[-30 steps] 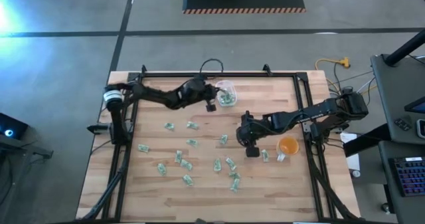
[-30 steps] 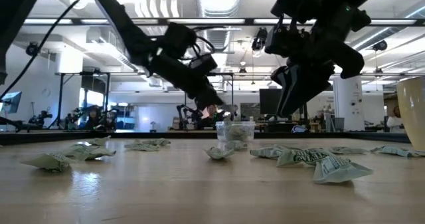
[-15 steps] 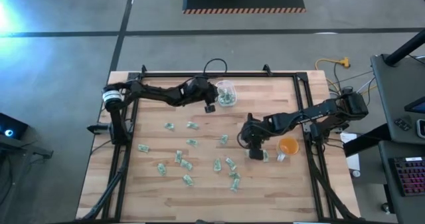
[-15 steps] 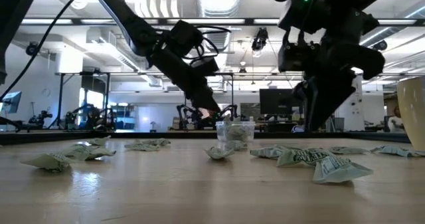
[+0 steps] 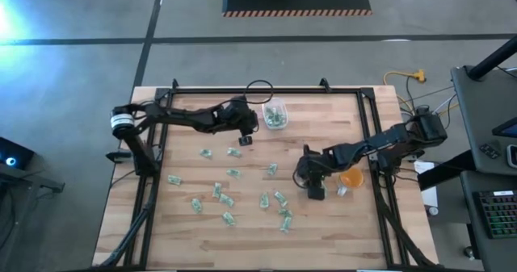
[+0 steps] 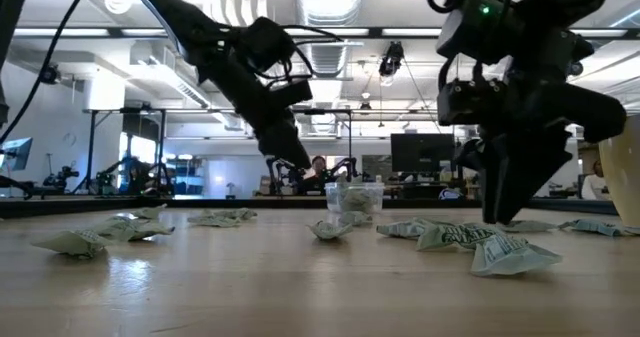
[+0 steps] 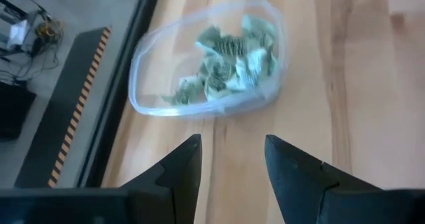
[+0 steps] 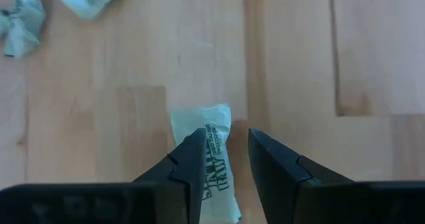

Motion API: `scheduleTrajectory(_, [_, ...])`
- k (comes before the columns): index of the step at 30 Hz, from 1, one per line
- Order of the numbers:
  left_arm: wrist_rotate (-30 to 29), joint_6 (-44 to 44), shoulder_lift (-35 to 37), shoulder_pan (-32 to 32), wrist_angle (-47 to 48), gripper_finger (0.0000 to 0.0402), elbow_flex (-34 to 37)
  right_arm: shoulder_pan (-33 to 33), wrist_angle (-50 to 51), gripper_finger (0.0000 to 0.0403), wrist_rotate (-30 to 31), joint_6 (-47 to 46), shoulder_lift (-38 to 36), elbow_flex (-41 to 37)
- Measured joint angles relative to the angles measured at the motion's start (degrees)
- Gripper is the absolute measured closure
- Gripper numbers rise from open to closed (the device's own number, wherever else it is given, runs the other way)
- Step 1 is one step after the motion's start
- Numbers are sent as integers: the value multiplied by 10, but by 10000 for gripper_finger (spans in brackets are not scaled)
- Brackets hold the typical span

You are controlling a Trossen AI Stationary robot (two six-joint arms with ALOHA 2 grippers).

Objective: Pick and place Stevia / Truvia into bins
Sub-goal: Put the green stevia packet into the transparent bin

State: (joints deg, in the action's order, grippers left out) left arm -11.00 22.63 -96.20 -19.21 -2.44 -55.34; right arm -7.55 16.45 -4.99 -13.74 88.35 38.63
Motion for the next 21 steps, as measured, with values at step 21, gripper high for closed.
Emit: scheduleTrajectory(21, [0, -14, 39, 1, 1, 252, 43, -18, -50, 271, -2, -23, -6, -17])
